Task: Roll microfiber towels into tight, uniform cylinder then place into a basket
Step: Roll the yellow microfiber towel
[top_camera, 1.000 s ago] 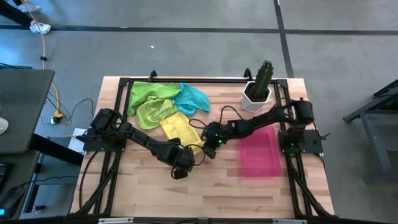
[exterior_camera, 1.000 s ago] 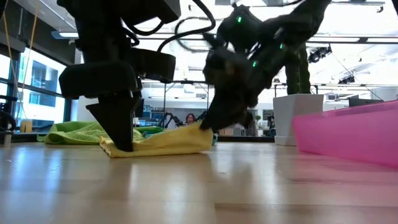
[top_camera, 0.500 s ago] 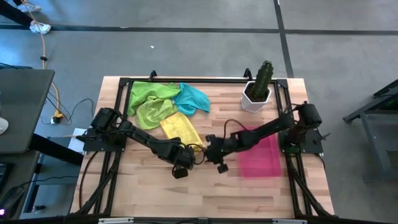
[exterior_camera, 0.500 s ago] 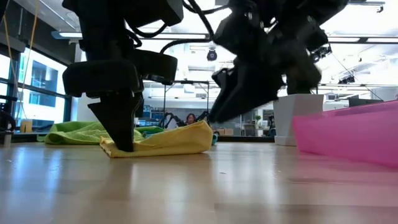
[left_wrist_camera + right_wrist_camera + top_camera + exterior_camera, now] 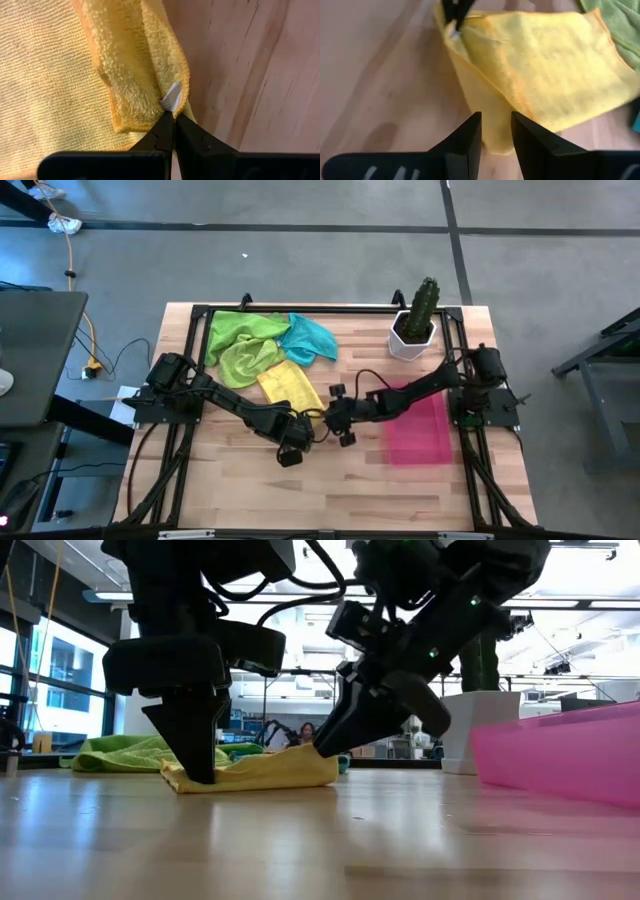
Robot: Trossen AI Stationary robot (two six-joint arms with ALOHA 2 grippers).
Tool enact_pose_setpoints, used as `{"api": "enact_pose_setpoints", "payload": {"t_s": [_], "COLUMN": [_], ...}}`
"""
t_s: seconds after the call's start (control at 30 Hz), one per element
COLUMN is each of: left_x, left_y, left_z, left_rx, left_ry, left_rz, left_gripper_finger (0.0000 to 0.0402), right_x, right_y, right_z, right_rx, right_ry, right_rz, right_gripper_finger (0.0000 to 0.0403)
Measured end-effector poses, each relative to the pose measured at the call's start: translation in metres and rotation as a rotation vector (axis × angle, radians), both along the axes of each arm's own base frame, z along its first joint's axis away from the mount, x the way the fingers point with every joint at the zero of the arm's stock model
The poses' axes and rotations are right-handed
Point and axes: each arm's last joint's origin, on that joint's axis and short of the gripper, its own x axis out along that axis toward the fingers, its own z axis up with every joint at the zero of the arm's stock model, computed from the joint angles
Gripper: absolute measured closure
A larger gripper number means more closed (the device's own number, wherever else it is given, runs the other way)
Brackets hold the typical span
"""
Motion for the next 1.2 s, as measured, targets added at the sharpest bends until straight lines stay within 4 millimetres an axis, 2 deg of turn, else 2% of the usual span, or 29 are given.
{"api": "enact_pose_setpoints", "payload": {"t_s": [0.3, 0.4, 0.5, 0.63, 0.73, 0.83, 1.0, 1.2], "left_x": [0.0, 0.0, 0.0, 0.0, 0.0, 0.0, 0.0, 0.0], "left_y": [0.0, 0.0, 0.0, 0.0, 0.0, 0.0, 0.0, 0.001], "left_z": [0.0, 0.0, 0.0, 0.0, 0.0, 0.0, 0.0, 0.0], "left_rx": [0.001, 0.001, 0.001, 0.002, -0.002, -0.001, -0.002, -0.003], "left_ry": [0.0, 0.0, 0.0, 0.001, 0.003, 0.002, 0.003, 0.003], "left_rz": [-0.003, -0.004, -0.004, -0.004, -0.005, -0.004, -0.004, -0.002], "left_gripper_finger": [0.0401, 0.0401, 0.0401, 0.0401, 0.0401, 0.0401, 0.0401, 0.0401], "right_x": [0.003, 0.002, -0.003, -0.008, -0.008, -0.004, 0.005, 0.008], "right_y": [-0.019, -0.02, -0.01, 0.009, 0.022, 0.025, 0.017, -0.001], "right_z": [0.001, 0.009, 0.023, 0.03, 0.024, 0.009, -0.007, -0.007], "right_rx": [0.031, 0.081, 0.166, 0.214, 0.216, 0.203, 0.194, 0.15], "right_ry": [-0.004, -0.029, -0.042, -0.044, -0.033, -0.018, -0.045, -0.049], "right_rz": [-0.034, -0.08, -0.062, 0.008, 0.06, 0.05, 0.004, -0.051], "right_gripper_finger": [0.0305, 0.0305, 0.0305, 0.0305, 0.0305, 0.0305, 0.0305, 0.0305]}}
